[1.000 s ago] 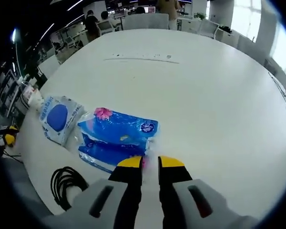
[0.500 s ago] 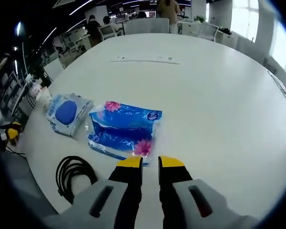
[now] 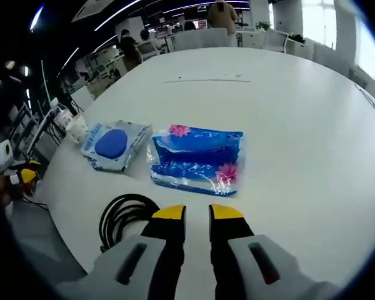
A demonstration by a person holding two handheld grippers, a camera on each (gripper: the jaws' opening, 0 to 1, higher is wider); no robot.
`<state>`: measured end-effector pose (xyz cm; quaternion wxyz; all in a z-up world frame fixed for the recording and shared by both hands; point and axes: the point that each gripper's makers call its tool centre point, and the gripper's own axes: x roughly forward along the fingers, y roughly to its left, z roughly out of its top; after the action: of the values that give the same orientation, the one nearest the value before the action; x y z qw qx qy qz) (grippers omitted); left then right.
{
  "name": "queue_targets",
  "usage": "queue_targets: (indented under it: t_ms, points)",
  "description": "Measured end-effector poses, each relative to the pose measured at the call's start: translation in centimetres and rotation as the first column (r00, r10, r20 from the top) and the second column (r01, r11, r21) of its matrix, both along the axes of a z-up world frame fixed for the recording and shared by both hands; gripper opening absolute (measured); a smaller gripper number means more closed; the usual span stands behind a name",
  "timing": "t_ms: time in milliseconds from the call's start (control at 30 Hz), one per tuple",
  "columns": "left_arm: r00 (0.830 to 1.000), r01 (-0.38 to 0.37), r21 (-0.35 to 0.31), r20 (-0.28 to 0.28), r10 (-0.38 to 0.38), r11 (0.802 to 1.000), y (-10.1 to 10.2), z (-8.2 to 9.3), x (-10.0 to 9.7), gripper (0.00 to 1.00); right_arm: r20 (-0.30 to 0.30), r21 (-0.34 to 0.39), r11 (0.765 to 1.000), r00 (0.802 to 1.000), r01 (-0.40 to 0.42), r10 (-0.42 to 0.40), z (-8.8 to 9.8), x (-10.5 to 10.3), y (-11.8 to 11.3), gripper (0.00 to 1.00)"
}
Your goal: Arrange the tabletop items into an orderly group along one side of the table until the central work area is clear of visible clutter.
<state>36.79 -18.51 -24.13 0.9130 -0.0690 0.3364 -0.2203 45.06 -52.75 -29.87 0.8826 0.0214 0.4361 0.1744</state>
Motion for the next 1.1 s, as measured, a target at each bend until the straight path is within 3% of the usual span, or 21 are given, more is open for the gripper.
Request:
queue_targets:
  t_ms: [300, 467, 767, 1100]
  points:
    - [1.0, -0.004, -0.011, 0.0, 0.004, 1.0, 0.1, 0.1, -0.7, 0.29, -0.021, 0.058, 0.998, 1.0, -0.017, 0.019, -0.9, -0.9, 1.3, 0.2]
    - [1.0, -0.002, -0.015, -0.003, 0.002, 1.0, -0.2, -0.1, -1.0, 0.29, -0.051, 0.06, 0.995, 0.995, -0.084, 0.087, -1.9, -2.1, 2.6, 0.24]
    - [1.0, -0.006, -0.019, -0.004, 0.006, 1.0, -0.3, 0.0, -1.2, 0.29, -0.094, 0.002, 0.995, 0.991, -0.097, 0.097, -3.7, -2.9, 2.4, 0.15]
    - [1.0, -0.017, -0.018, -0.004, 0.017, 1.0, 0.1, 0.0, -1.1, 0.28, -0.096, -0.003, 0.999, 0.994, -0.053, 0.053, -3.7, -2.8, 1.9, 0.03]
